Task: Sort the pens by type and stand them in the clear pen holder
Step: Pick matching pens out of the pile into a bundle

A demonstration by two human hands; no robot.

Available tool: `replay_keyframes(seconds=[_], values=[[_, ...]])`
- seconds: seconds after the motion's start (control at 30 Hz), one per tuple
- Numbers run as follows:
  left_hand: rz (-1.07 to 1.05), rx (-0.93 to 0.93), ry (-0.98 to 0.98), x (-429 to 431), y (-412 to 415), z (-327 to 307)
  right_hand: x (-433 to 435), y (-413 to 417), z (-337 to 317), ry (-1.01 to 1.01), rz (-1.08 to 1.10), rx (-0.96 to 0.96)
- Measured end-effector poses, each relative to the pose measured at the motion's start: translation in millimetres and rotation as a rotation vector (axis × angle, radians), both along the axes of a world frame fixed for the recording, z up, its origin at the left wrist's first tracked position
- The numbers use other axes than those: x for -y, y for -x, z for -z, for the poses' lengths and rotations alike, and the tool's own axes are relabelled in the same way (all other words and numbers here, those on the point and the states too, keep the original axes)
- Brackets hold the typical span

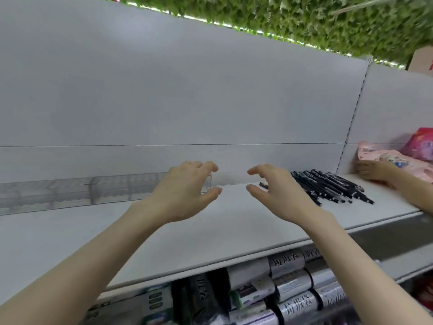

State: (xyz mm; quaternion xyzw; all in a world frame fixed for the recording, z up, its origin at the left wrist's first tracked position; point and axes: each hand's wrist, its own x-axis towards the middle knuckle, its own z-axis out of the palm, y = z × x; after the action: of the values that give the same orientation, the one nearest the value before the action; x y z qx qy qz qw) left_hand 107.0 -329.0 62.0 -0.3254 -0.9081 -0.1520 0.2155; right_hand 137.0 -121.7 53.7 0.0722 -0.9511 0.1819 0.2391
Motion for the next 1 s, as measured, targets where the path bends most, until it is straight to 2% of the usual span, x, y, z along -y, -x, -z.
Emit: replay_keyframes(seconds=[0.37, 0.57, 0.73, 0.9, 1.0], values=[[0.033, 0.11, -0.012, -123, 91, 5, -124, 85, 4, -0.055, 0.111, 0.091], [0.026, 0.2, 0.017, -193, 122, 25, -194, 118, 13, -0.062, 0.092, 0.151], [-0.063, 0.319, 0.007, -242, 134, 42, -244, 148, 22, -0.105, -0.007, 0.194], [-0.26, 0.42, -0.054, -277, 138, 59, -284, 173, 29, -0.163, -0.177, 0.243], [-0.35, 0.466, -0.165, -294, 135, 65, -299, 184, 32, -0.163, -0.272, 0.277]])
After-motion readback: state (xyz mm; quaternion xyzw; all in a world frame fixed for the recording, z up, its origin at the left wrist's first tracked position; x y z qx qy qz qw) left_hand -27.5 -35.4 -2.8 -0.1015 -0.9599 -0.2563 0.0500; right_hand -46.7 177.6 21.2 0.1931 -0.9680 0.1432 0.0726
